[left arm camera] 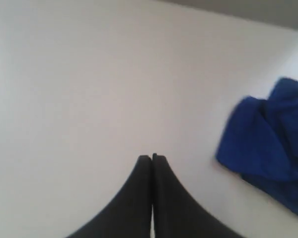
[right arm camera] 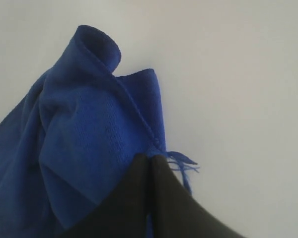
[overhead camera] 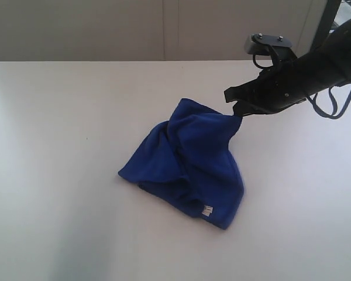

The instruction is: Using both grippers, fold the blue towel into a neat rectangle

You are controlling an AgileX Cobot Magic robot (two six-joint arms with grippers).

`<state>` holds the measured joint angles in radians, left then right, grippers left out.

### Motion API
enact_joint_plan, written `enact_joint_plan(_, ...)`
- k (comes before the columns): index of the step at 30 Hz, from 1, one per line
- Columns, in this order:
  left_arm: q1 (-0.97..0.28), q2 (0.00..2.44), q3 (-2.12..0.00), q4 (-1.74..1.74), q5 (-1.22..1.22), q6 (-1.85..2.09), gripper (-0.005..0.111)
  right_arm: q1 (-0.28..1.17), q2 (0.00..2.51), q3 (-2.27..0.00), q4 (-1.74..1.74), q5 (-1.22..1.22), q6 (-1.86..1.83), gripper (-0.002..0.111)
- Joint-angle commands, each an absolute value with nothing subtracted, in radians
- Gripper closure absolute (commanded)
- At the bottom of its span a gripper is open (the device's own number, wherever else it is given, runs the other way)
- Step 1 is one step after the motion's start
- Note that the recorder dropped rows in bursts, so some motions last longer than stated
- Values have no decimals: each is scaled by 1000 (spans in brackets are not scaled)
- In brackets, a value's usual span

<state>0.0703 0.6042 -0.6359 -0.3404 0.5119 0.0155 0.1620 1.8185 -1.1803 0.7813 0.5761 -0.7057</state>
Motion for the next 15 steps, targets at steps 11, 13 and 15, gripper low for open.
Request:
enact_joint_plan(11, -49, 1433, -650, -1335, 558, 682, 107, 158, 1809, -1174, 784, 571, -702, 108)
enact_joint_plan(13, -105, 1484, -648, -1407, 495, 687, 107, 158, 1809, -1174, 785, 566, -702, 108)
enact_joint_plan(15, -165, 1530, -651, -1496, 435, 717, 107, 158, 1809, -1174, 785, 564, -702, 108)
